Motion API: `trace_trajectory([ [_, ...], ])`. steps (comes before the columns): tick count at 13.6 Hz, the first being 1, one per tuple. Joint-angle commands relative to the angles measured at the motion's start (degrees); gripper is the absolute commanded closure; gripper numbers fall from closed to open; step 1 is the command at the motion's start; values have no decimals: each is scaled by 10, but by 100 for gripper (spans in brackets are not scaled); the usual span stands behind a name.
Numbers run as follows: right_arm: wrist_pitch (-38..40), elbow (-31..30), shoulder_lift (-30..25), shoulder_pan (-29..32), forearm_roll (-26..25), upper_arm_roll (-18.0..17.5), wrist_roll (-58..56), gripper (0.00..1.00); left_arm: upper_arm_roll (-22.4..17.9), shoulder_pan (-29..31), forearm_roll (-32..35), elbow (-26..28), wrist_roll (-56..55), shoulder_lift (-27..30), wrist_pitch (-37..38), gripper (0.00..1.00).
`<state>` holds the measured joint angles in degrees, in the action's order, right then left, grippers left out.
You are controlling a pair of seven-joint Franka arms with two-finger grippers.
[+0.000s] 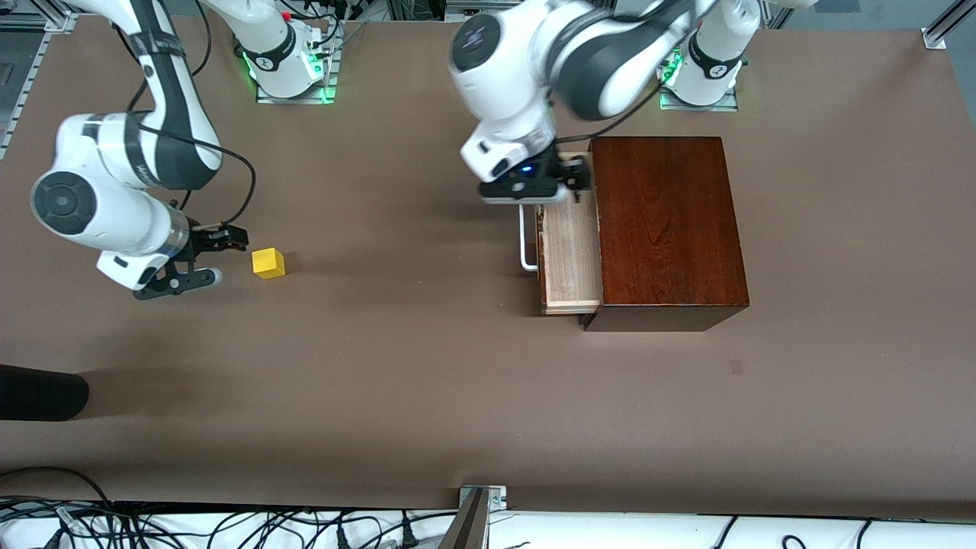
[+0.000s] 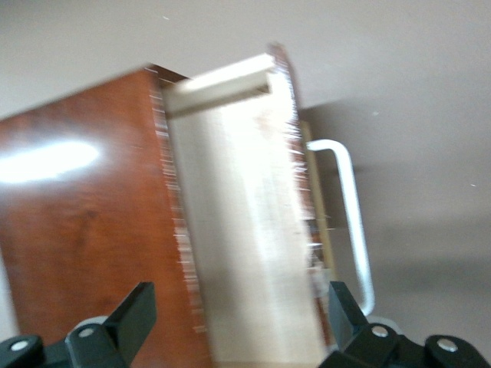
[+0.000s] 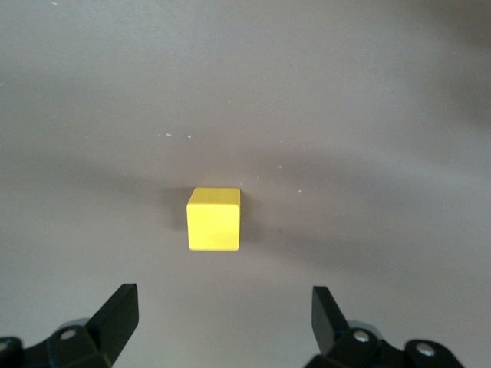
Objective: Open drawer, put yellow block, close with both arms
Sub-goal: 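Grasp the yellow cube with the right gripper while the left gripper withdraws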
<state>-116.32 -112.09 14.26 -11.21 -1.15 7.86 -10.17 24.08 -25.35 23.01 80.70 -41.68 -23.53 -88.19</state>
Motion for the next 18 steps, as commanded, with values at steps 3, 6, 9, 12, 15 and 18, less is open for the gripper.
trace_trajectory([
  [3,-169,-135,-19,1,18,1,-4,0,3,150,-79,9,152,104,21,0],
  [6,-210,-150,4,1,26,1,-2,0,-9,274,-191,16,336,150,16,0],
  [9,-226,-150,21,1,33,0,-2,0,-115,251,-207,49,452,194,10,0],
  [12,-253,-151,40,1,34,-1,0,0,-205,220,-210,114,498,246,5,0],
  [15,-275,-153,56,1,42,-3,2,0,-256,220,-244,183,494,284,-107,0],
  [18,-276,-154,62,1,44,-4,2,0,-257,214,-240,192,450,283,-119,0],
])
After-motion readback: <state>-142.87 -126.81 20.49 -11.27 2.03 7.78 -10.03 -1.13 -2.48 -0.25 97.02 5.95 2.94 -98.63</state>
